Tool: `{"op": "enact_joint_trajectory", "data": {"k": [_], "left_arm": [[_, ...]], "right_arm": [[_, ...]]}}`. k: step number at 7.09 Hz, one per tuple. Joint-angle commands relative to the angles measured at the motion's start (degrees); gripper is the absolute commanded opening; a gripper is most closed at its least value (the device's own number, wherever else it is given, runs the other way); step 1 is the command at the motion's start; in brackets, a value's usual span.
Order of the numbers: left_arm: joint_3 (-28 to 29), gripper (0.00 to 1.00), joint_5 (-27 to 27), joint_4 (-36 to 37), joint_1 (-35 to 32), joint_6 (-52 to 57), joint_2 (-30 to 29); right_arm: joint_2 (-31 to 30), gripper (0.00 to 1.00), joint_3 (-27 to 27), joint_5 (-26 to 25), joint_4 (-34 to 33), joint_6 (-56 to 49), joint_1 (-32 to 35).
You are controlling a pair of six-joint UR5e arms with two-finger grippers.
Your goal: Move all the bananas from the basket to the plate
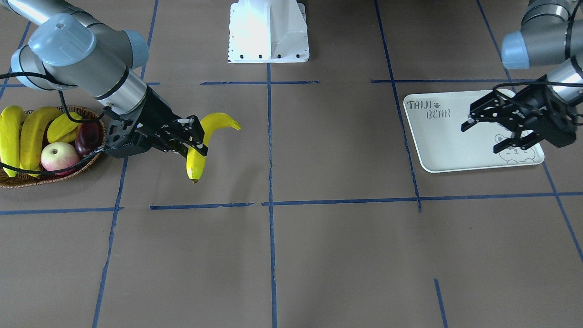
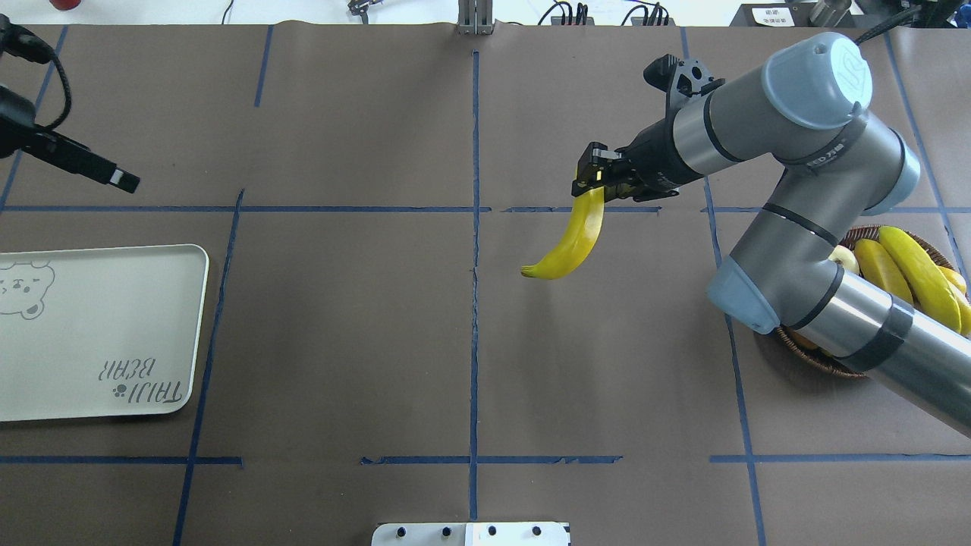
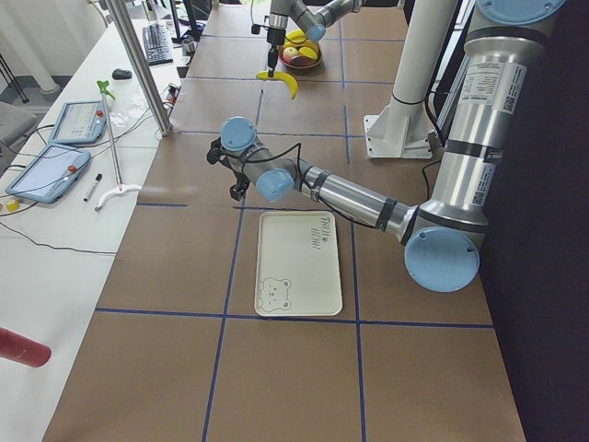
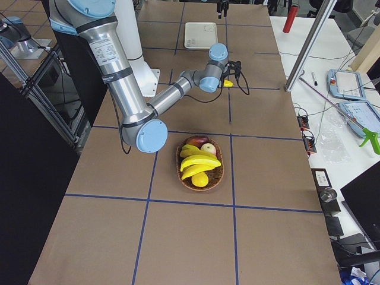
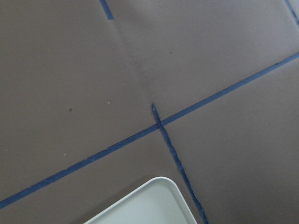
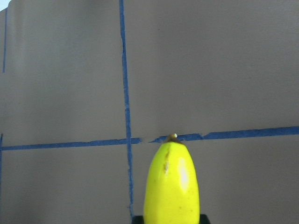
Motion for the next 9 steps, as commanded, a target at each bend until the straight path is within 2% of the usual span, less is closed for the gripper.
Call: {"op": "enact_joint_trajectory", "data": {"k": [1, 4, 6, 7, 8, 9], "left_arm": [[0.34, 1.00, 0.46, -13.14, 5.66, -15.75, -3.45], [0.87, 1.00, 0.98, -23.88, 8.48, -18.68, -3.99], [1.04, 1.00, 12.78, -35.71, 14.43, -32.34, -4.34], [0.09, 1.00, 14.76, -39.43, 16.38, -37.46, -4.34], [-0.10, 1.00, 14.78, -43.38, 16.75, -38.03, -4.52], [1.12, 1.00, 14.78, -47.33, 21.28, -37.95, -6.61]], "right_arm": [[3.20, 0.00, -1.63, 0.00, 1.32, 4.57, -2.02], [6.01, 0.00, -1.63, 0.00, 1.41, 7.55, -3.79], [6.20, 0.00, -1.54, -0.52, 1.41, 8.10, -4.67], [6.46, 0.00, -1.62, -0.70, 1.41, 8.10, -5.11], [6.90, 0.00, -1.63, -0.88, 1.41, 8.10, -5.72], [7.42, 0.00, -1.71, -0.88, 1.41, 8.10, -6.68]]}}
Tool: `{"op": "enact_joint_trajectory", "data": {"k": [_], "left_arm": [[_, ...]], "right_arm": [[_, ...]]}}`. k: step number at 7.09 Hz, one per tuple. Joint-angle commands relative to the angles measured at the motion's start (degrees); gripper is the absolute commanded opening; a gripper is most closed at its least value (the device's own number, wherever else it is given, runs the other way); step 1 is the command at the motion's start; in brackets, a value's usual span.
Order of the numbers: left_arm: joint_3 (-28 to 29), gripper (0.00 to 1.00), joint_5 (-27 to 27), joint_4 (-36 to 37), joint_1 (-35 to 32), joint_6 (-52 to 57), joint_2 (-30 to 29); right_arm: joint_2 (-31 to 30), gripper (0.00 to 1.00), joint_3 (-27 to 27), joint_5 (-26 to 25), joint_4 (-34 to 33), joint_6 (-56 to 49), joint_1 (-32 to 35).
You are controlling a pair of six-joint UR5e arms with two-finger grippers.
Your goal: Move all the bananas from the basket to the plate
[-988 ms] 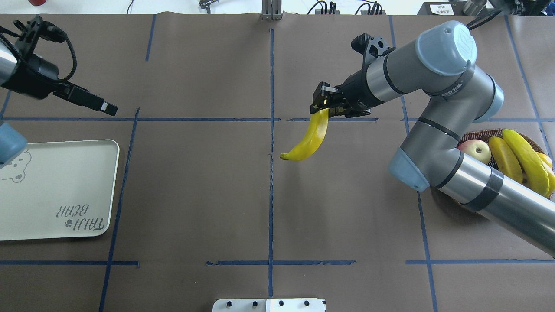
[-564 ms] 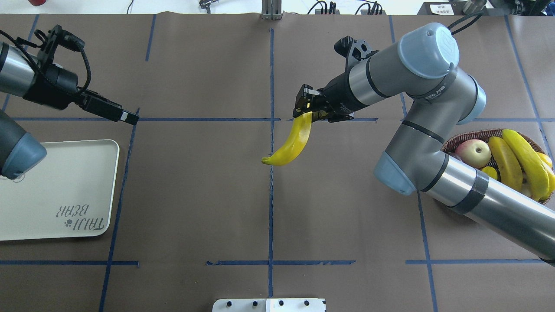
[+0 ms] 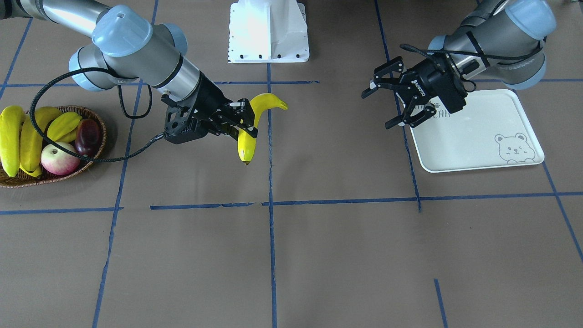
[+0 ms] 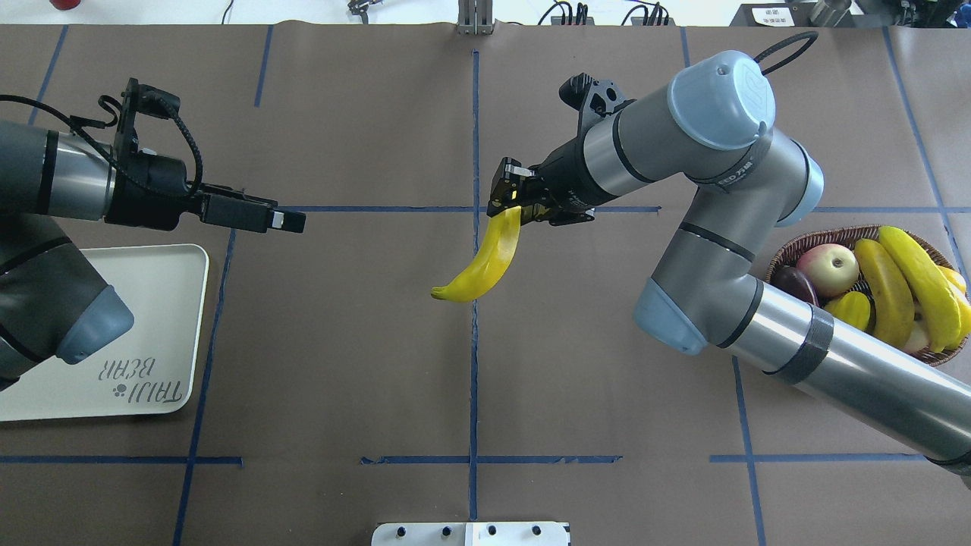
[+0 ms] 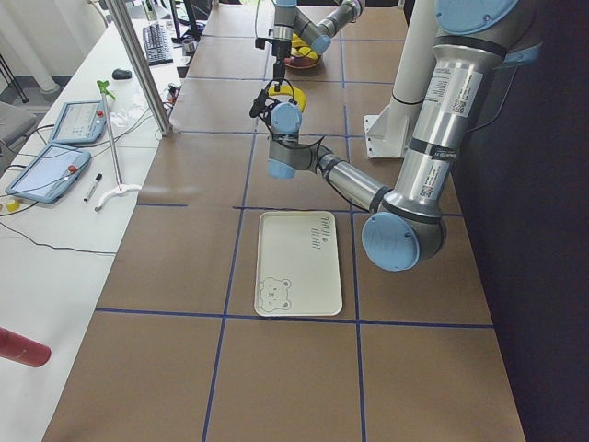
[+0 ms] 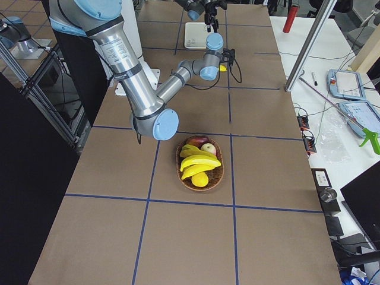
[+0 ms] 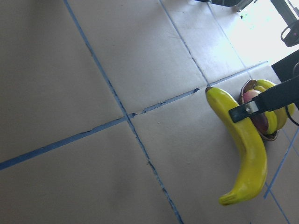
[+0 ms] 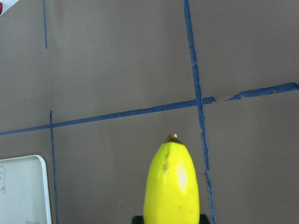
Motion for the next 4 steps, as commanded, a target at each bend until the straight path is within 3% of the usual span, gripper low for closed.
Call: {"op": "enact_joint_trajectory", "data": {"k": [1, 4], "left_arm": [[0.66, 1.00, 1.64, -5.02, 8.17, -0.66, -3.85], [2.23, 1.00, 3.33, -4.76, 10.85, -0.66, -6.24]], "right_arm": [[1.25, 0.00, -0.16, -0.08, -0.09, 0.01, -1.66], [2.75, 0.01, -0.16, -0.08, -0.09, 0.10, -2.98]]}}
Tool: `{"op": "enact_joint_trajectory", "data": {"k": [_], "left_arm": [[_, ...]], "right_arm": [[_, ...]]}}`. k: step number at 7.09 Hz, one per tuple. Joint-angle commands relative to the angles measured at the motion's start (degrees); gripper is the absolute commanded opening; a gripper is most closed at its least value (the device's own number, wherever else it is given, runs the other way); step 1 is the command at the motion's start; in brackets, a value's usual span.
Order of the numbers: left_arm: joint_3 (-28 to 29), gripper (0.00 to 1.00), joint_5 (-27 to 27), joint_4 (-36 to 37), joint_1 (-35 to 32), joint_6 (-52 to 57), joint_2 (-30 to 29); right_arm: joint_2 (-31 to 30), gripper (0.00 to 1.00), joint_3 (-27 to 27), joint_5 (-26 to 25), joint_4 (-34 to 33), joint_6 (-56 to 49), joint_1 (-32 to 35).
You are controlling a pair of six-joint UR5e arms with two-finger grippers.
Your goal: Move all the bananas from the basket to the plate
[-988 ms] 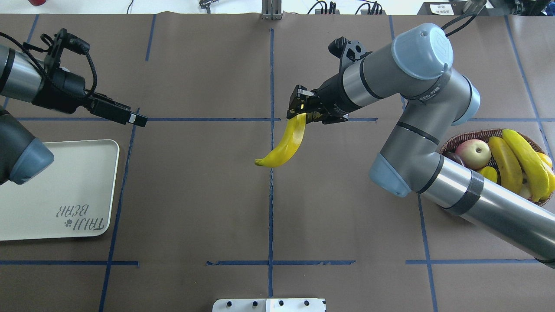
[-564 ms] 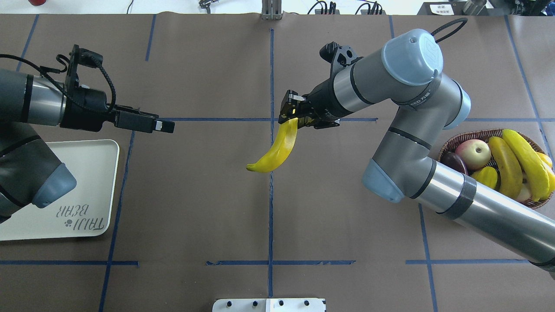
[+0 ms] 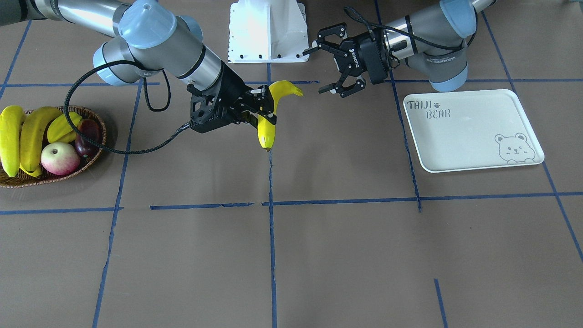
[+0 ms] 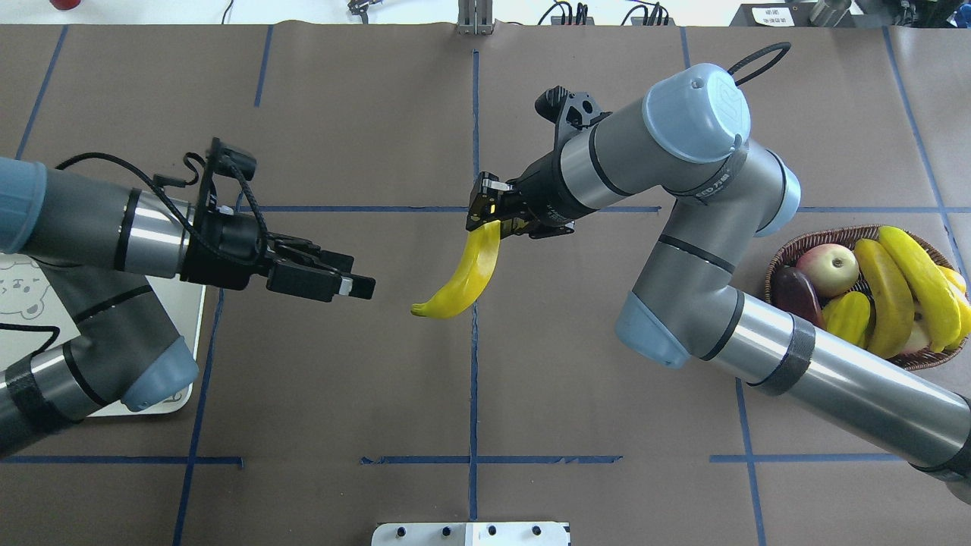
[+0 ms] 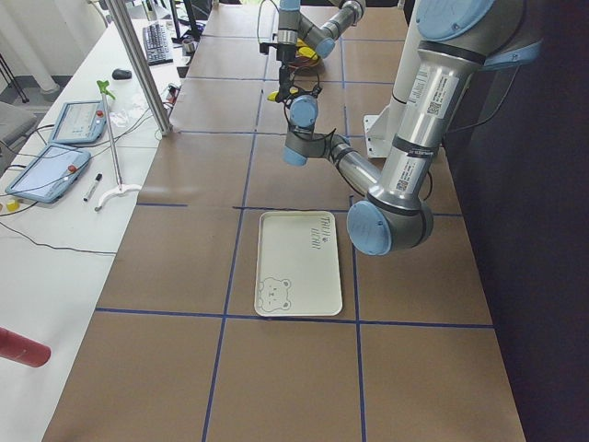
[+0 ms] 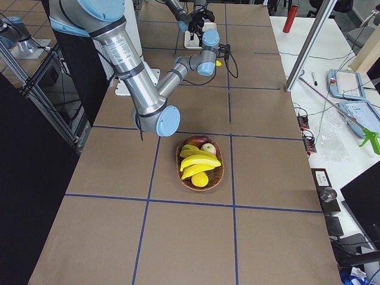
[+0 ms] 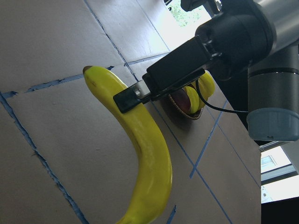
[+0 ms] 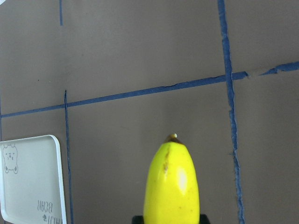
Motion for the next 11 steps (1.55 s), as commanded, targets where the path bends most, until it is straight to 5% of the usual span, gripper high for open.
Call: {"op": "enact_joint_trajectory", "data": {"k": [1, 10, 11], "left_arm": [[1.15, 1.00, 0.27, -0.01, 0.54, 0.00, -0.94], [2.56, 0.99, 1.77, 0.43, 4.85, 0.00, -2.79], [2.56, 0.75, 1.77, 0.35, 4.85, -0.09, -2.79]], "right_arm": [[0.68, 0.01, 0.08, 0.00, -0.02, 0.06, -1.09], [2.79, 0.03, -0.18, -0.18, -0.11, 2.00, -1.98], [2.79, 0.03, -0.18, -0.18, -0.02, 1.91, -2.15]]}}
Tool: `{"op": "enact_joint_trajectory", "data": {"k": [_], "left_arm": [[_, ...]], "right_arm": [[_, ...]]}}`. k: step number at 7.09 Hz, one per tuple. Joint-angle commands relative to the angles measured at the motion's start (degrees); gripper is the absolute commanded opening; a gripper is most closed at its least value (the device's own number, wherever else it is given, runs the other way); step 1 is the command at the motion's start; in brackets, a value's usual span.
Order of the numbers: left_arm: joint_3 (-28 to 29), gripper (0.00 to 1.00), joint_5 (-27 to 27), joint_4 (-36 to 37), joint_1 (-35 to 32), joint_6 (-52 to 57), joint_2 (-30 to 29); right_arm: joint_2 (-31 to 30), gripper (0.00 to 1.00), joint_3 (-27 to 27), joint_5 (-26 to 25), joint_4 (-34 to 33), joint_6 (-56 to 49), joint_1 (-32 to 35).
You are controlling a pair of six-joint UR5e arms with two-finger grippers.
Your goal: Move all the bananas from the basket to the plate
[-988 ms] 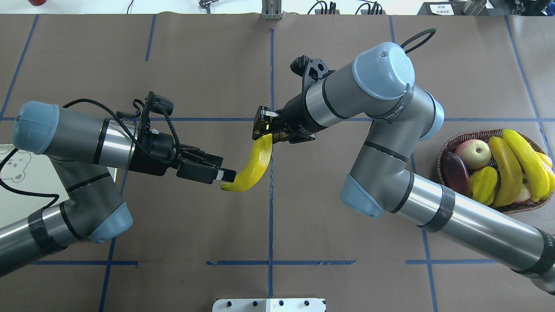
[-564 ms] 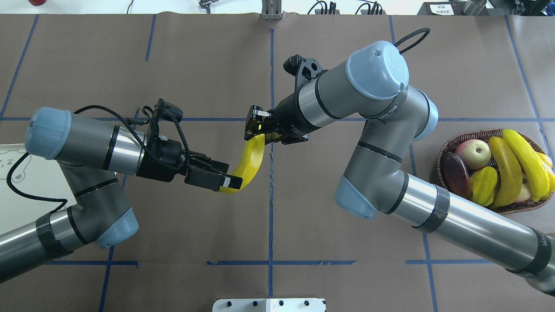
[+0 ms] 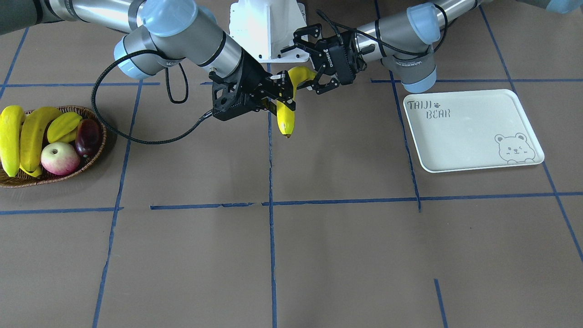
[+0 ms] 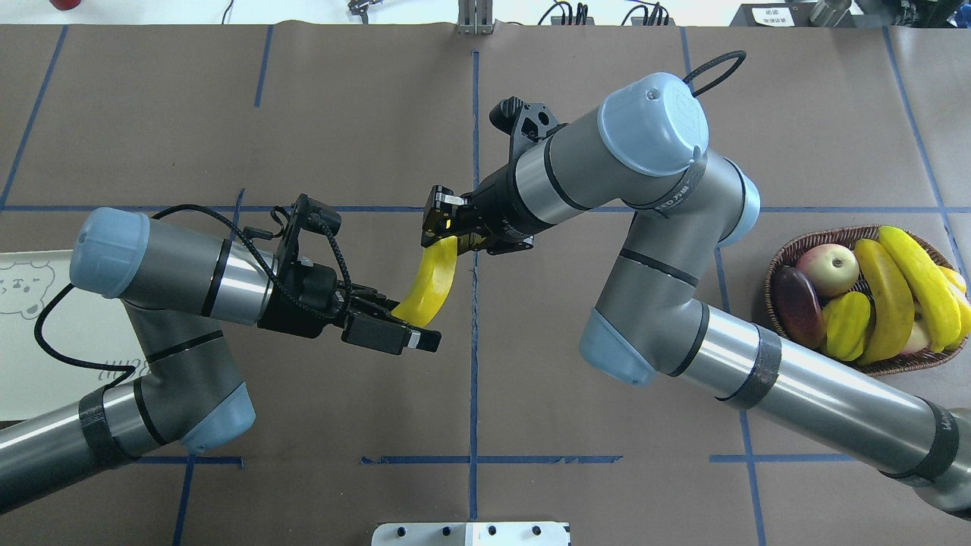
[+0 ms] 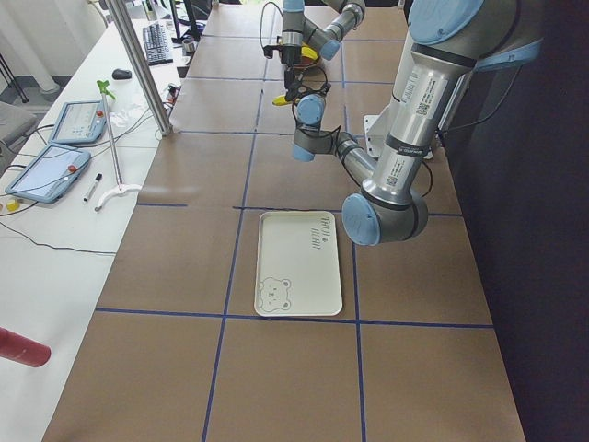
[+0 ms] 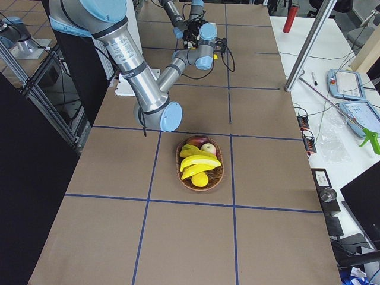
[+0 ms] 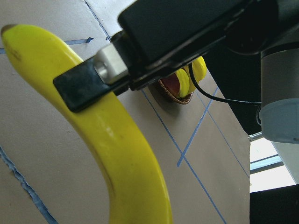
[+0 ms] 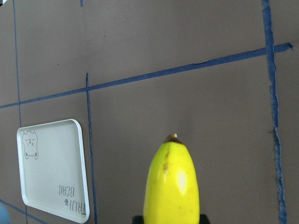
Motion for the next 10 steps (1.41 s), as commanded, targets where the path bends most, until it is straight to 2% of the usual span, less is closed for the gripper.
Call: {"op": "enact_joint_trajectory", "data": {"k": [1, 5, 7, 8, 9, 10], "left_arm": [[0.00, 0.66, 0.03, -0.06, 0.02, -0.07, 0.08], [0.00, 0.67, 0.03, -0.06, -0.07, -0.07, 0.26], [0.08, 0.62, 0.03, -0.06, -0.07, 0.02, 0.35], [0.08, 0.56, 0.03, -0.06, -0.07, -0.07, 0.35], [0.17, 0.39, 0.03, -0.06, -0.07, 0.02, 0.35], [0.17, 0.19, 0.03, 0.03, -0.15, -0.07, 0.43]], "right_arm": [[0.00, 0.03, 0.09, 0.00, 0.13, -0.06, -0.20], [0.18, 0.04, 0.44, 0.00, 0.13, 0.02, -0.47], [0.09, 0.04, 0.44, 0.00, 0.13, -0.06, -0.47], [0.09, 0.05, 0.44, 0.00, 0.13, 0.02, -0.47], [0.09, 0.24, 0.35, 0.00, 0.13, 0.02, -0.47], [0.09, 0.98, 0.35, -0.61, 0.13, 0.89, -0.64]]}}
